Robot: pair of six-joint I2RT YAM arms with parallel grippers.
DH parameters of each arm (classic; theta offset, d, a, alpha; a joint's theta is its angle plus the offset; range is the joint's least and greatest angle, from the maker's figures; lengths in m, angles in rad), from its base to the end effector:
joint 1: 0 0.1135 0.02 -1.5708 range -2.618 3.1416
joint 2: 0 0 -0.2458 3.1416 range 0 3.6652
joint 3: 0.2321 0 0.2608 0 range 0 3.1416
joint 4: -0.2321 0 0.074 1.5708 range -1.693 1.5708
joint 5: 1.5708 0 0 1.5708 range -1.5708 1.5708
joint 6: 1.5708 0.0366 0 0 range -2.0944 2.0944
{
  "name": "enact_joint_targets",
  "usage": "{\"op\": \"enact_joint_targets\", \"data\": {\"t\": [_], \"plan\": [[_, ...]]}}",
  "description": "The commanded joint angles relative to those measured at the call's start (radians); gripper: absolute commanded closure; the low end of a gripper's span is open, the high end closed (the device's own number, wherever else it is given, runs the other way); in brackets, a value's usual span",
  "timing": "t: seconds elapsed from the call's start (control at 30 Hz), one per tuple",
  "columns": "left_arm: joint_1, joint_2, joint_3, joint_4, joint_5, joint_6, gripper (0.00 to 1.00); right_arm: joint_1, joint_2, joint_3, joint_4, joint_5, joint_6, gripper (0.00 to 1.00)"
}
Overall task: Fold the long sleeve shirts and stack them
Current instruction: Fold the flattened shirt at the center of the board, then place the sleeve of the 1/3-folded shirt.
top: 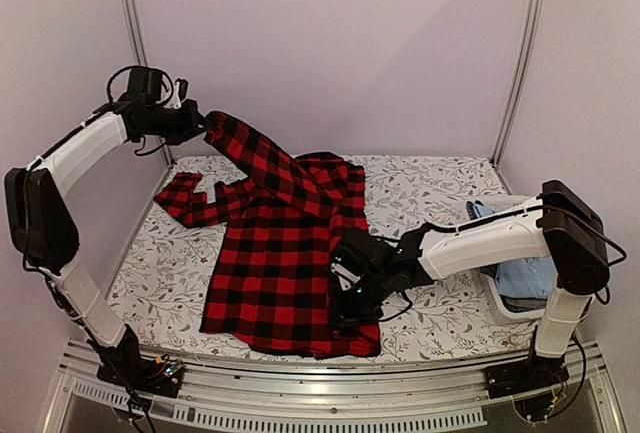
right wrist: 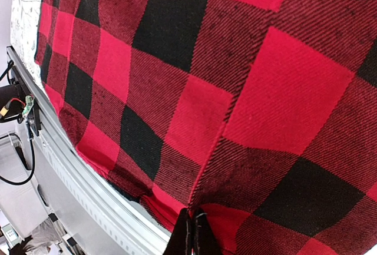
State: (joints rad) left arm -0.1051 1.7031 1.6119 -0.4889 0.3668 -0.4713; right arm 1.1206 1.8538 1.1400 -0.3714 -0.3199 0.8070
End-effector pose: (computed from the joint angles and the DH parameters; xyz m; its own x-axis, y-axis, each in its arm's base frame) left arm 0.3975 -0.0551 0.3345 -0.6656 -0.3560 -0.6560 0.1056 0.8252 -0.5549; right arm 0.1509 0.3386 0.1325 -0.9296 -0.3479 -0.1220 -0.3574 0.7694 0.5294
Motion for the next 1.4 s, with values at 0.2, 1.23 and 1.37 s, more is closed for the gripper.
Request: {"op": "enact_joint_targets", "data": {"t": [0.2, 1.23, 1.37], "plan": [[0.013, -0.091, -0.140, 0.052, -0.045, -0.009, 1.00, 0.015, 0.026, -0.015, 0.034, -0.031, -0.009, 1.00], [-0.163, -0.077, -0.248, 0.101, 0.044, 0.031, 1.00, -0.007, -0.162, -0.211, 0.121, 0.054, -0.059, 0.78], [-0.224, -0.064, -0.269, 0.093, 0.049, 0.048, 1.00, 0.025, -0.140, -0.247, 0.143, 0.039, -0.049, 0.78]]}}
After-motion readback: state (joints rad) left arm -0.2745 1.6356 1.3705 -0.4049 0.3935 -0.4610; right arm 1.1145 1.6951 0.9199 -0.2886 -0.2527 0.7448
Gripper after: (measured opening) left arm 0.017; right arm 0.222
